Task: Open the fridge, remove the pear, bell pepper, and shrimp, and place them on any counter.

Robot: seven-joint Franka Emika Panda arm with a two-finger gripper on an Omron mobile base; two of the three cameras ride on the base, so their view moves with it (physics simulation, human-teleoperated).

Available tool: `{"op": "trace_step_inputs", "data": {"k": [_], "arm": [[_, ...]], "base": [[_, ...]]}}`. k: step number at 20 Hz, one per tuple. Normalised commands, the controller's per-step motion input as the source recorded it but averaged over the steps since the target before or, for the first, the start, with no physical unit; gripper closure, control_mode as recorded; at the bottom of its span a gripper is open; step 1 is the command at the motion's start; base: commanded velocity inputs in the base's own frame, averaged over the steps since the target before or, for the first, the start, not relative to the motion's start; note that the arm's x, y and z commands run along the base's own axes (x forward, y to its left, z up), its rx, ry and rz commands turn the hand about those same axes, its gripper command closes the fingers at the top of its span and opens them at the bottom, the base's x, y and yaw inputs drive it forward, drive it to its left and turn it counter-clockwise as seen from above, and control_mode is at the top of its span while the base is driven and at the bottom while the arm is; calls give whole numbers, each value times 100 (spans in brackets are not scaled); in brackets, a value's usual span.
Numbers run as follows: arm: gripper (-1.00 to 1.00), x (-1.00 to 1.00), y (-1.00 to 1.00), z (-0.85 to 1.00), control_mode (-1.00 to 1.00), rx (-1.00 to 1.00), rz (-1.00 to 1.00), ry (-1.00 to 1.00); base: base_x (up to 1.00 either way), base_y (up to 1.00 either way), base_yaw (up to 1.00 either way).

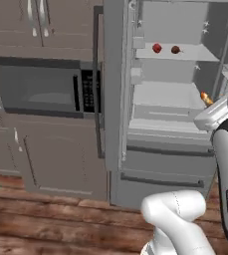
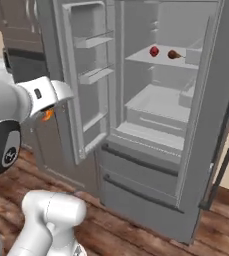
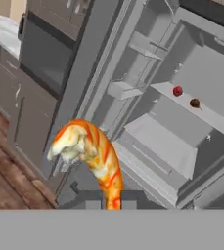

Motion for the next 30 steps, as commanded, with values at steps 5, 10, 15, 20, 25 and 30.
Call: {"op": "trace_step_inputs", "data": {"k": [5, 10, 15, 20, 25, 30], "arm": [[100, 0, 0, 0, 100, 0, 0, 0], [100, 0, 0, 0, 100, 0, 0, 0], [100, 0, 0, 0, 100, 0, 0, 0], [100, 0, 0, 0, 100, 0, 0, 0], [100, 0, 0, 0, 100, 0, 0, 0], [100, 0, 0, 0, 100, 0, 0, 0]], "base": [[-27, 0, 100], [-22, 0, 100], [-20, 0, 100], [-21, 0, 100], [-30, 3, 99], [-37, 7, 98]]}}
